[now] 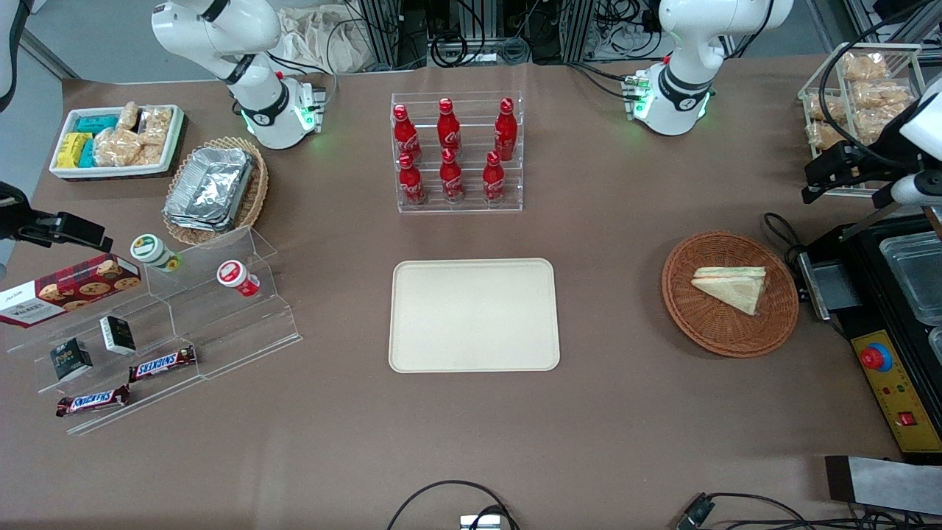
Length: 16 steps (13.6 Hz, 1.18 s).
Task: Place sandwich from basket to tray
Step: 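Move the left gripper over the wicker basket holding the wrapped sandwich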
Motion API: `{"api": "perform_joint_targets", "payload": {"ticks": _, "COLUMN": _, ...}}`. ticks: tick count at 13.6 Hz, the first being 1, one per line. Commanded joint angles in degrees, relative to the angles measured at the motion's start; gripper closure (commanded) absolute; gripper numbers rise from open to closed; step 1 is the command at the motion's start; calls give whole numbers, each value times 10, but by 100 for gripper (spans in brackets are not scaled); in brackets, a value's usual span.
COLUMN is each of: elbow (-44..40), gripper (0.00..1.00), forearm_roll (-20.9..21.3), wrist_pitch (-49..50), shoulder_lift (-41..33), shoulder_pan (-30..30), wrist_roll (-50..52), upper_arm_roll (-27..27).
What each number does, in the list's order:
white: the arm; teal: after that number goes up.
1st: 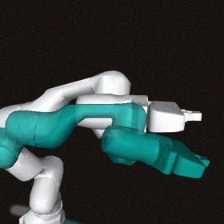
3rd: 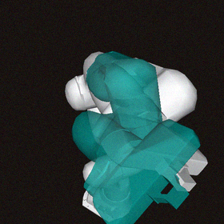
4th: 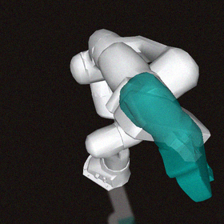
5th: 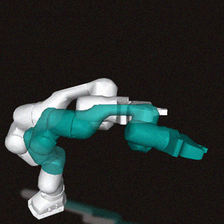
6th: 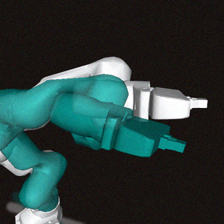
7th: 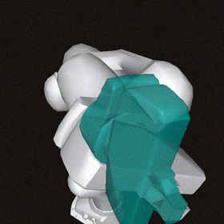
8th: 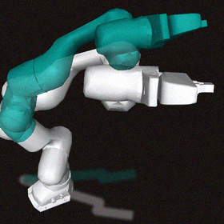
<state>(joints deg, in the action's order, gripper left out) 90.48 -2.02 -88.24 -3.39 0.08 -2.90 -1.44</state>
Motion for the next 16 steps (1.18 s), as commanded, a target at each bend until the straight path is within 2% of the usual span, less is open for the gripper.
{"api": "perform_joint_targets", "payload": {"ticks": 1, "elbow": -16, "gripper": 0, "forearm_roll": -2, "wrist_pitch": 13, "shoulder_lift": 5, "shoulder_pan": 4, "wrist_roll": 4, "upper_arm_roll": 3}}
{"api": "perform_joint_targets", "payload": {"ticks": 5, "elbow": -14, "gripper": 0, "forearm_roll": -3, "wrist_pitch": 14, "shoulder_lift": 8, "shoulder_pan": 2, "wrist_roll": 13, "upper_arm_roll": 4}}
{"api": "perform_joint_targets", "payload": {"ticks": 8, "elbow": -5, "gripper": 0, "forearm_roll": 1, "wrist_pitch": 14, "shoulder_lift": 32, "shoulder_pan": -5, "wrist_roll": 166, "upper_arm_roll": 5}}
{"api": "perform_joint_targets", "payload": {"ticks": 13, "elbow": 96, "gripper": 0, "forearm_roll": -5, "wrist_pitch": -65, "shoulder_lift": 22, "shoulder_pan": -45, "wrist_roll": 203, "upper_arm_roll": 5}}
{"api": "perform_joint_targets", "payload": {"ticks": 16, "elbow": 185, "gripper": 0, "forearm_roll": -6, "wrist_pitch": -152, "shoulder_lift": 1, "shoulder_pan": -56, "wrist_roll": 261, "upper_arm_roll": 4}}
